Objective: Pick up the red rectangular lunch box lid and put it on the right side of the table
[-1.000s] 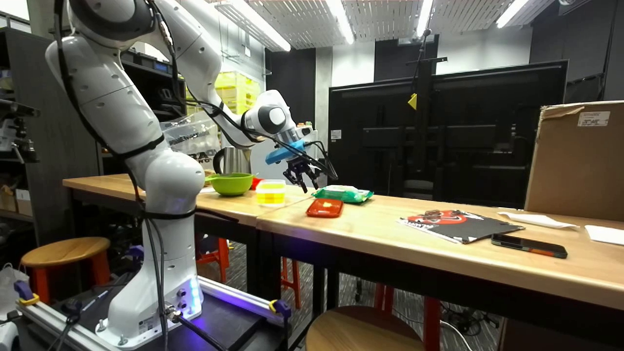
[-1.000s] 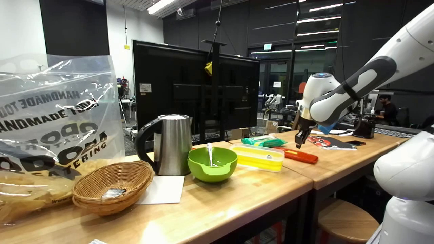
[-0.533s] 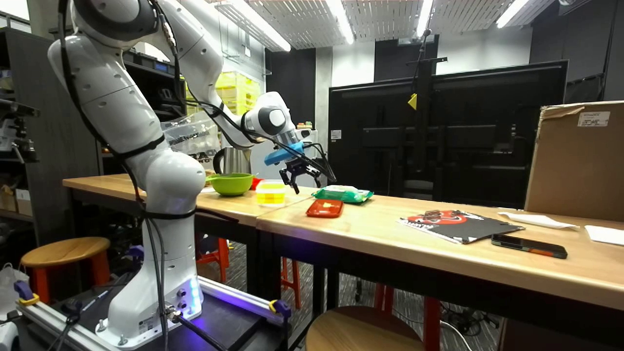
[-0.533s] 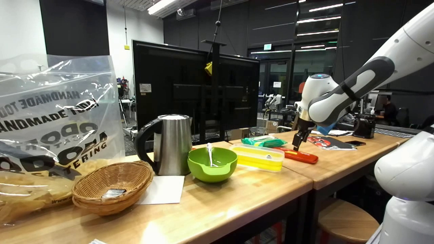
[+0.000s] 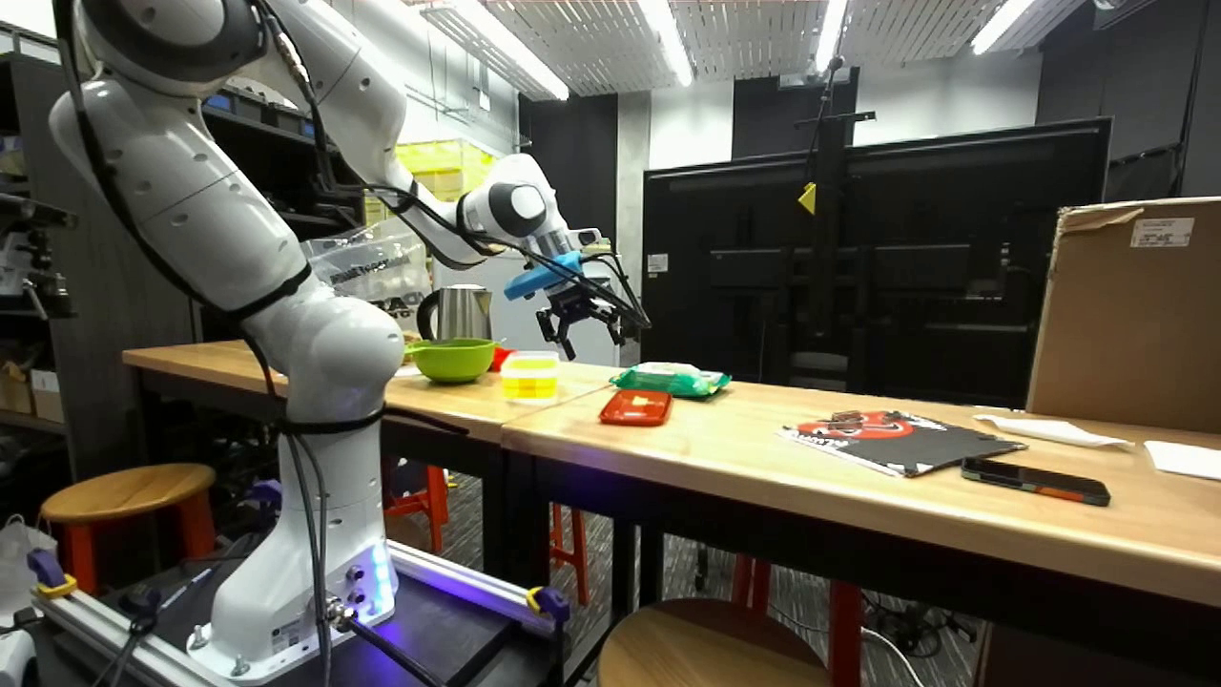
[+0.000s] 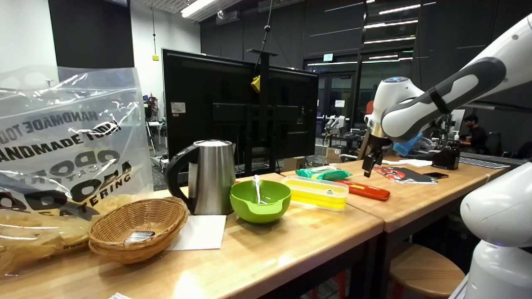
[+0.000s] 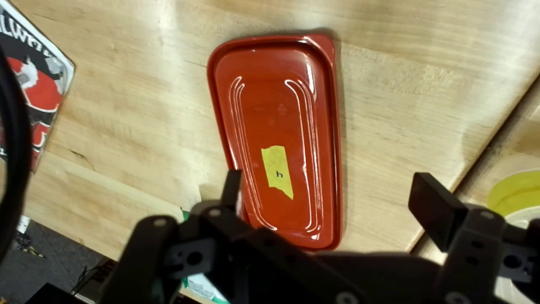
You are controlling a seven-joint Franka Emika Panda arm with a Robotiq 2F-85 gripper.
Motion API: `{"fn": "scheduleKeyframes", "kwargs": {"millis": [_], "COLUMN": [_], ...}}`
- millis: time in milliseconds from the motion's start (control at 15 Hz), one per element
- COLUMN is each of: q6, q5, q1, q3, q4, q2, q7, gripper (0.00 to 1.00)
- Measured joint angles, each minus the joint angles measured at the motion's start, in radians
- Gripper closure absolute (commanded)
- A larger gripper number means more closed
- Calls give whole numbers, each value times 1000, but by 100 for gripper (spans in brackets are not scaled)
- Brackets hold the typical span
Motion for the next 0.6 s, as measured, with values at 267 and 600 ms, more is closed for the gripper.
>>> {"fn": "scheduleKeyframes", "kwargs": {"millis": [267,600], "q6": [-82,-86], "q5": [26,47], "q1": [51,126], "q3": [3,2], "q4": [0,-8], "q2": [-128,-243], "q7": [-10,-34], "gripper": [0,0]}}
